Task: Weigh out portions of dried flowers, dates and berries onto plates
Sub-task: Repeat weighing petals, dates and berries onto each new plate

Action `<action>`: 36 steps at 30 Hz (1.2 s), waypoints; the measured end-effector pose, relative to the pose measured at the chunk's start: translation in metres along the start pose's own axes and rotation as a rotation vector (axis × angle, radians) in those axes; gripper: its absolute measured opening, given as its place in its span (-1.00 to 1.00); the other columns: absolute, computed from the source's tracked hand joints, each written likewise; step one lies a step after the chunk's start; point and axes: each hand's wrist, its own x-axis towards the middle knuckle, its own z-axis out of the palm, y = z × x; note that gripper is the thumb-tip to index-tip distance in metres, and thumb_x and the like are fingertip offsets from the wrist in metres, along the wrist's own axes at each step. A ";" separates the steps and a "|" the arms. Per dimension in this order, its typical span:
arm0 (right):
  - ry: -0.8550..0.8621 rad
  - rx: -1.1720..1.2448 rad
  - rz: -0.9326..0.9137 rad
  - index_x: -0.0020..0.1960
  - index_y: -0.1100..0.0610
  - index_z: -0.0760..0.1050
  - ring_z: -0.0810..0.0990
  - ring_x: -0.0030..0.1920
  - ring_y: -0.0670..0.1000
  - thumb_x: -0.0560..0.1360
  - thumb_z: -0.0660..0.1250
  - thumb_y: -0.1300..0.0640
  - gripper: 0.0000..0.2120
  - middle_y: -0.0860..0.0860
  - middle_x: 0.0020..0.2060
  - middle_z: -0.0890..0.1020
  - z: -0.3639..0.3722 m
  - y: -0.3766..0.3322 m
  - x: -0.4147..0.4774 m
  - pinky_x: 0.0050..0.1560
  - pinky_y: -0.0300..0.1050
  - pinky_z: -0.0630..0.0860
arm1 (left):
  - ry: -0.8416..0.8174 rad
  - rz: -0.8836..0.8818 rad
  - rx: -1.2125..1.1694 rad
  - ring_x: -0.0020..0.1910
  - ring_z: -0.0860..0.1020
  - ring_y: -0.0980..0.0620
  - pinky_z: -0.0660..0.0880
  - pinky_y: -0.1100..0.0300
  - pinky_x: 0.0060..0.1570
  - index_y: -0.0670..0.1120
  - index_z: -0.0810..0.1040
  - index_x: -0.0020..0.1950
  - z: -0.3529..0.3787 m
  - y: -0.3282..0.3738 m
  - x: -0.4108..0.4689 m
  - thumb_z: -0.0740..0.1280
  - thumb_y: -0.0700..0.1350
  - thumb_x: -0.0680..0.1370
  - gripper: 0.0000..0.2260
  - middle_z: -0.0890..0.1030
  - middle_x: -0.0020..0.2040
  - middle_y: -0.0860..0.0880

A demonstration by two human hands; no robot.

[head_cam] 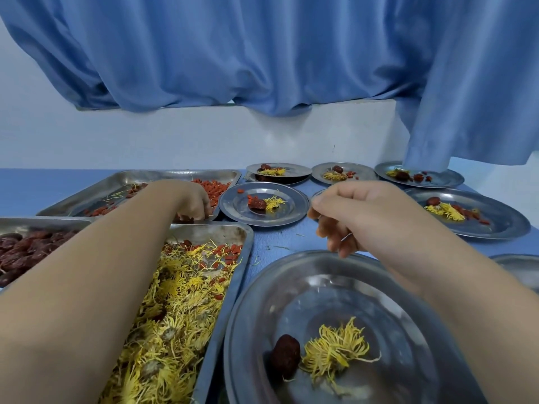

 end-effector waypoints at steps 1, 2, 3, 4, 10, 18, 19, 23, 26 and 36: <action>-0.002 0.002 -0.005 -0.27 0.10 0.61 0.54 -0.44 -0.08 0.50 0.31 0.09 -0.78 -0.01 -0.44 0.62 0.000 0.000 0.000 -0.40 -0.19 0.47 | 0.034 -0.002 0.008 -0.33 0.47 0.04 0.44 0.24 -0.34 -0.09 0.60 0.18 0.002 0.000 0.001 0.26 -0.34 0.54 -0.72 0.54 -0.19 -0.02; -0.003 0.000 -0.011 -0.28 0.10 0.61 0.53 -0.44 -0.08 0.50 0.31 0.09 -0.78 -0.01 -0.44 0.62 0.001 -0.001 0.000 -0.40 -0.20 0.47 | 0.068 0.001 0.023 -0.35 0.44 0.06 0.43 0.24 -0.30 -0.10 0.61 0.16 0.005 0.000 0.002 0.25 -0.34 0.55 -0.73 0.53 -0.21 0.00; -0.003 -0.005 -0.015 -0.28 0.10 0.61 0.53 -0.45 -0.09 0.50 0.31 0.09 -0.78 -0.02 -0.45 0.62 0.001 -0.001 0.000 -0.41 -0.21 0.47 | 0.093 0.005 0.036 -0.36 0.42 0.08 0.42 0.23 -0.27 -0.09 0.62 0.14 0.006 0.000 0.003 0.25 -0.34 0.56 -0.73 0.51 -0.23 0.02; -0.002 -0.011 -0.019 -0.29 0.10 0.61 0.53 -0.45 -0.09 0.50 0.31 0.09 -0.78 -0.02 -0.45 0.61 0.001 0.000 0.000 -0.41 -0.22 0.47 | 0.108 0.006 0.039 -0.36 0.42 0.08 0.43 0.22 -0.27 -0.10 0.63 0.13 0.008 0.000 0.003 0.25 -0.34 0.56 -0.74 0.51 -0.24 0.03; 0.022 -0.018 -0.031 -0.31 0.10 0.61 0.54 -0.46 -0.10 0.49 0.31 0.09 -0.77 -0.03 -0.46 0.61 -0.002 0.000 0.002 -0.40 -0.20 0.48 | 0.234 0.011 -0.104 -0.22 0.63 -0.07 0.58 0.14 -0.34 -0.11 0.62 -0.11 -0.002 -0.013 0.007 0.30 -0.40 0.48 -0.79 0.60 -0.11 -0.11; 0.032 -0.026 -0.023 -0.29 0.10 0.61 0.54 -0.46 -0.10 0.49 0.32 0.09 -0.78 -0.02 -0.45 0.62 -0.005 0.001 0.003 -0.39 -0.18 0.51 | 0.329 0.046 -0.172 -0.27 0.61 -0.01 0.46 0.21 -0.36 -0.09 0.60 -0.21 -0.008 -0.023 0.001 0.30 -0.40 0.46 -0.77 0.62 -0.16 -0.07; 0.032 -0.030 -0.024 -0.29 0.10 0.61 0.54 -0.46 -0.10 0.49 0.32 0.09 -0.78 -0.02 -0.46 0.62 -0.005 0.002 0.004 -0.39 -0.19 0.51 | 0.334 0.049 -0.177 -0.25 0.62 -0.02 0.48 0.19 -0.33 -0.09 0.60 -0.21 -0.006 -0.024 0.000 0.30 -0.41 0.46 -0.76 0.62 -0.15 -0.07; 0.032 -0.028 -0.024 -0.33 0.08 0.60 0.54 -0.45 -0.09 0.49 0.32 0.09 -0.76 -0.03 -0.46 0.61 -0.005 0.003 0.004 -0.38 -0.18 0.49 | 0.381 0.075 -0.294 -0.21 0.62 -0.01 0.52 0.21 -0.29 -0.10 0.60 -0.21 -0.005 -0.026 -0.005 0.34 -0.39 0.48 -0.79 0.63 -0.14 -0.07; 0.036 -0.016 -0.034 -0.31 0.09 0.61 0.54 -0.46 -0.09 0.49 0.31 0.11 -0.78 -0.03 -0.46 0.62 -0.007 0.002 0.004 -0.41 -0.20 0.50 | 0.310 0.147 -0.667 -0.26 0.67 0.01 0.58 0.30 -0.34 -0.19 0.62 -0.11 -0.010 -0.018 -0.018 0.37 -0.40 0.49 -0.87 0.65 -0.12 -0.15; 0.056 0.141 -0.079 -0.23 0.18 0.58 0.47 -0.48 -0.03 0.52 0.29 0.16 -0.81 0.00 -0.49 0.57 -0.028 -0.020 -0.006 -0.42 -0.17 0.43 | -0.157 0.528 -1.034 -0.24 0.67 0.02 0.61 0.26 -0.21 -0.24 0.55 -0.02 0.000 0.077 -0.122 0.27 -0.47 0.51 -0.83 0.64 -0.18 -0.14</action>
